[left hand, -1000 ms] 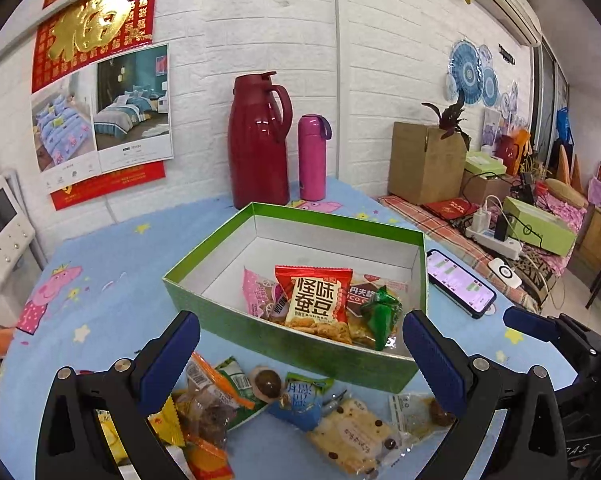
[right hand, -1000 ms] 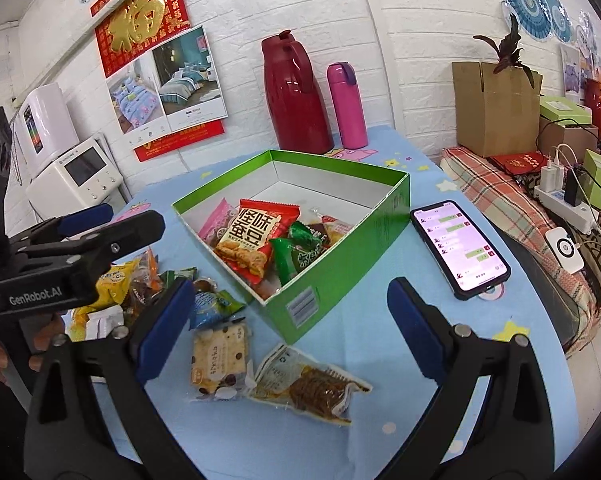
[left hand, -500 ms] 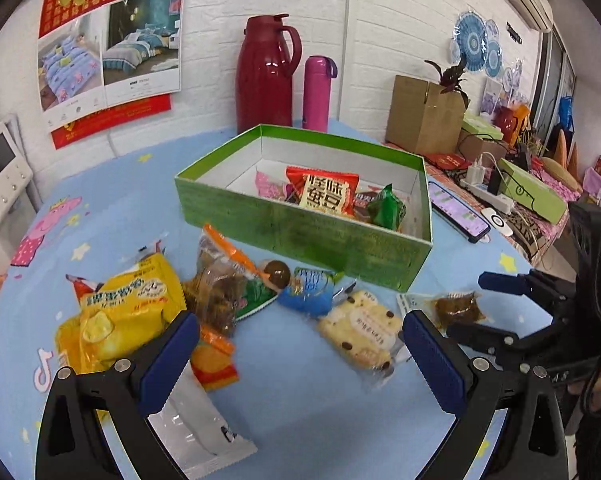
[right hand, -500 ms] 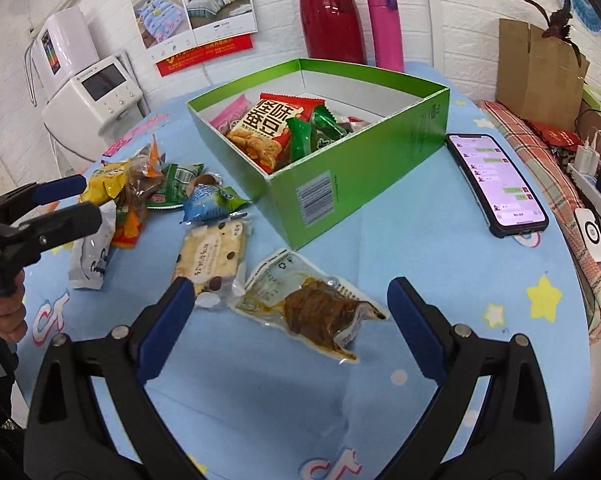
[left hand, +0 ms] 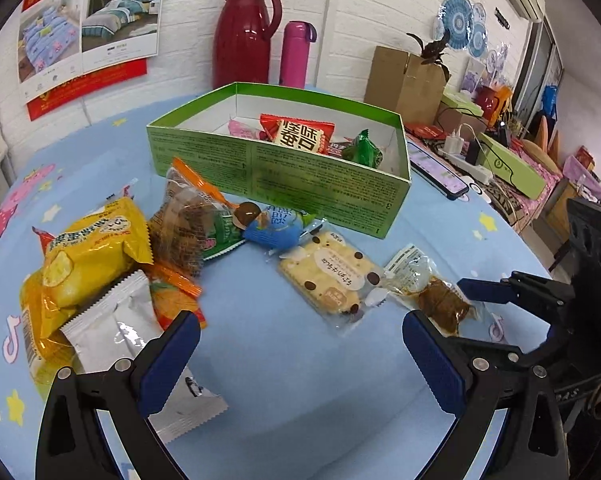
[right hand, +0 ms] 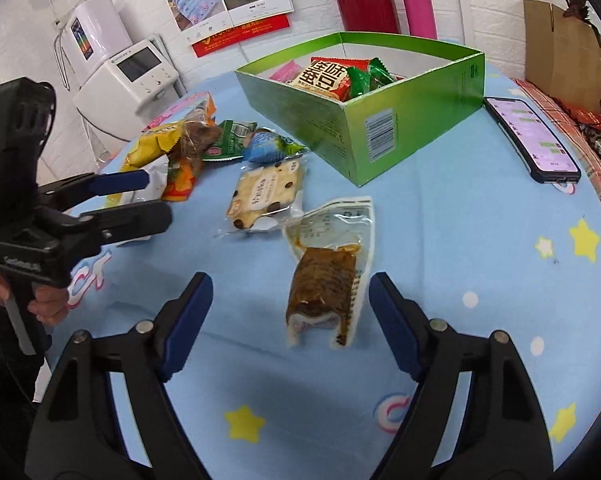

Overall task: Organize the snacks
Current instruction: 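Grasp the brown meat pack with the right tool while the left tool grasps the cream cookie pack, then lower the meat pack and cookie pack into the green box, opening both tools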

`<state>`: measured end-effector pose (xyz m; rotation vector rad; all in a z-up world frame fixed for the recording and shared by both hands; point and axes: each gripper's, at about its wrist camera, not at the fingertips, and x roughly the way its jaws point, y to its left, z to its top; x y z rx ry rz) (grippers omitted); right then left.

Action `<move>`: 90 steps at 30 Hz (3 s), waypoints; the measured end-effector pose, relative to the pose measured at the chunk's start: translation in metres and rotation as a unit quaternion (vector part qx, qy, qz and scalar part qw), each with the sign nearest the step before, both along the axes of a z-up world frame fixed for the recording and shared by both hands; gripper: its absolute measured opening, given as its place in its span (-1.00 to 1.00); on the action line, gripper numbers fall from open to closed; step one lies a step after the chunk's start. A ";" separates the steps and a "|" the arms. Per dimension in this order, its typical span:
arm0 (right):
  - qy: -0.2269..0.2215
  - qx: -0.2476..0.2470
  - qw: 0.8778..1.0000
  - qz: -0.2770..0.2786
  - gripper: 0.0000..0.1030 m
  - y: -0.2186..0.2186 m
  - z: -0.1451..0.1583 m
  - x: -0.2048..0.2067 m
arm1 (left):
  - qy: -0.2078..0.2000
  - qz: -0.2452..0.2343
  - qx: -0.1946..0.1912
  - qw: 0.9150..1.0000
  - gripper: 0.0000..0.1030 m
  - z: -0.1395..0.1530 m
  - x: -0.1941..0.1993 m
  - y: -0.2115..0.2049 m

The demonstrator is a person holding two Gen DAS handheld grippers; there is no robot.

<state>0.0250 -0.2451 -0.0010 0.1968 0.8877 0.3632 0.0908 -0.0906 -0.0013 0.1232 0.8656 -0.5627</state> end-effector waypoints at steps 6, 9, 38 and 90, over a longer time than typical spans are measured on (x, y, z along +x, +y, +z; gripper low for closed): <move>-0.005 -0.030 0.999 -0.042 0.57 -0.005 0.004 0.005 | 0.030 0.025 -0.002 0.999 0.99 -0.008 0.017 -0.026; 0.004 -0.027 0.999 -0.039 0.56 0.001 -0.003 0.009 | 0.040 0.044 0.003 0.998 0.99 -0.015 0.031 -0.040; 0.010 -0.092 0.994 -0.067 -0.22 0.014 -0.005 0.004 | 0.009 0.066 0.080 0.995 0.13 -0.039 0.026 -0.038; -0.124 -0.115 0.978 -0.123 0.76 -0.022 0.056 0.128 | -0.146 0.093 0.010 0.985 0.99 0.055 0.131 -0.062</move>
